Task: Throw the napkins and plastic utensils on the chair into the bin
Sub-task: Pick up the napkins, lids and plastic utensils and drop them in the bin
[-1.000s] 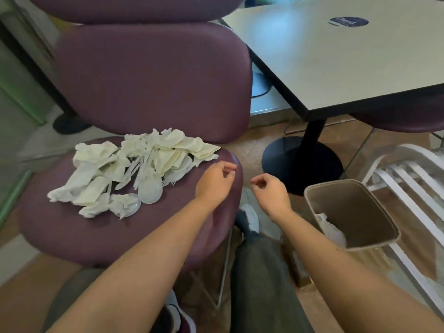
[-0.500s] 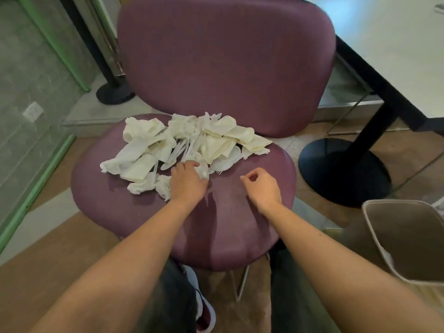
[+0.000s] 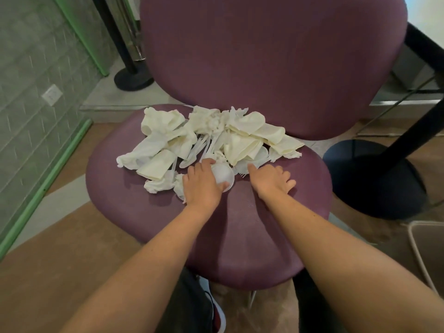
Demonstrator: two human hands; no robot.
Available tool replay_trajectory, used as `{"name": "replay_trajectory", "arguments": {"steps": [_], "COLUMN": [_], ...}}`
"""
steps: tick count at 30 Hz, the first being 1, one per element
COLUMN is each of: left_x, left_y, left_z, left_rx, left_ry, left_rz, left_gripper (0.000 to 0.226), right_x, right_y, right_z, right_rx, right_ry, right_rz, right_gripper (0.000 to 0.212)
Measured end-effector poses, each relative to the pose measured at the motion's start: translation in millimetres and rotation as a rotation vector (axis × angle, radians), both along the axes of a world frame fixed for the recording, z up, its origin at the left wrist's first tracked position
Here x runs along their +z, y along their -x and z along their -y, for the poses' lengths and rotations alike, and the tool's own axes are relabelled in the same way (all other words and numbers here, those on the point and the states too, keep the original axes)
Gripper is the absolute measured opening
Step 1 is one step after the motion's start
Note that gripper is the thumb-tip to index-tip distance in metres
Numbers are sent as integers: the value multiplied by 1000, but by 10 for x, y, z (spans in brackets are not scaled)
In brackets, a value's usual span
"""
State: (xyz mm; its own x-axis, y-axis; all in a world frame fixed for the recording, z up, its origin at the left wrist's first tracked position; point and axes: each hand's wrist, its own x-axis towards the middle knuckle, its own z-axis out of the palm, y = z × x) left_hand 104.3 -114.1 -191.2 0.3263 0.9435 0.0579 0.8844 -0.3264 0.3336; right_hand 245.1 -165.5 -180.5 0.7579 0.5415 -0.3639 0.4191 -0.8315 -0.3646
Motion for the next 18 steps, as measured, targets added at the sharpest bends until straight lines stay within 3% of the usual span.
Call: {"name": "replay_trajectory", "arguments": {"steps": [7,11,16,18], "left_x": [96,158,318,409], "left_y": [7,-4,-103,-190], "left_z": [-2,90,300,409], "left_rx": [-22,-62,-44,-54], "left_ry": [127,270,284,286], "left_rz": [112,250,245,267], "left_gripper": [60,51,43,39], "right_x": [48,132,198,260], "right_y": [-42,-96,-159,-200], "right_z": [8,216,581,774], "right_rx": [-79,-123,-232,-261], "right_ry": [-45,-169,-473,-588], "right_rz": [-127,-207,-375,-400], "right_gripper": [33,33,10,11]}}
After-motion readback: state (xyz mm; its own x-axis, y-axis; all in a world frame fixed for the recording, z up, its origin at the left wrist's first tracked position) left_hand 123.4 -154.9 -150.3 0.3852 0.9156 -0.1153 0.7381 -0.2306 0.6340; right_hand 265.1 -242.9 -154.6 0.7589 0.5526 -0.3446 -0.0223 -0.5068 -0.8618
